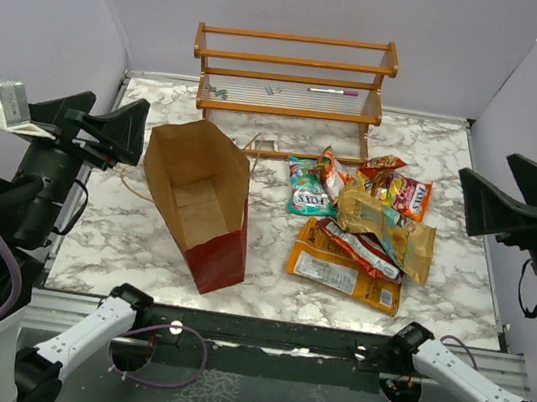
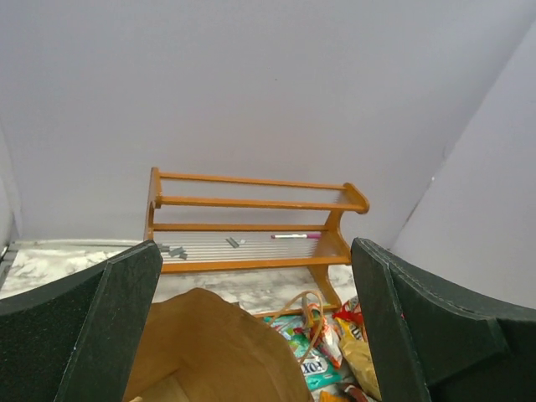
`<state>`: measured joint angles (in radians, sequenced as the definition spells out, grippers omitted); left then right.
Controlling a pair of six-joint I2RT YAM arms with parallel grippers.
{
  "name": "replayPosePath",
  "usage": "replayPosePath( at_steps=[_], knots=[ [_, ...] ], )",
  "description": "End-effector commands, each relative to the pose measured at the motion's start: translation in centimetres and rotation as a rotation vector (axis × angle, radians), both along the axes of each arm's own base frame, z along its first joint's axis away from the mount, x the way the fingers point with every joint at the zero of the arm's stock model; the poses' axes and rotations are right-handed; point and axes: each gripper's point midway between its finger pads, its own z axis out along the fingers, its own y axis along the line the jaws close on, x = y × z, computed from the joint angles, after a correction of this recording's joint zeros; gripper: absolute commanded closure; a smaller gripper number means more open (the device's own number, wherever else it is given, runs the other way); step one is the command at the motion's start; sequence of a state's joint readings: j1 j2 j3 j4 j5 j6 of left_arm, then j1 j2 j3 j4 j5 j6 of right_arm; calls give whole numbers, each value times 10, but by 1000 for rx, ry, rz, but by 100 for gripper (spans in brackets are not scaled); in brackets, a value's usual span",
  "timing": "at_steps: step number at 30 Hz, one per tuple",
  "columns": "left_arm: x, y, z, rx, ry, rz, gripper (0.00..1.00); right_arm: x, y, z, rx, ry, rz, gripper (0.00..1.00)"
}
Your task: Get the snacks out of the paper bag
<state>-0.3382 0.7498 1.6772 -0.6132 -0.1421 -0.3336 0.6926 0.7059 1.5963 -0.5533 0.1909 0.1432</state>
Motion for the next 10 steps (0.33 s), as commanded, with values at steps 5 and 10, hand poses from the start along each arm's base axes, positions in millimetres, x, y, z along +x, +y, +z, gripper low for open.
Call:
replayPosePath(
  at_steps=[5, 10],
  knots=[
    [-11, -8, 17, 89, -82, -59, 1, -6, -31, 3, 20, 3, -111, 1],
    [-14, -9, 18, 88, -92, -69, 1, 4, -35, -8, 24, 73, -163, 1]
  ],
)
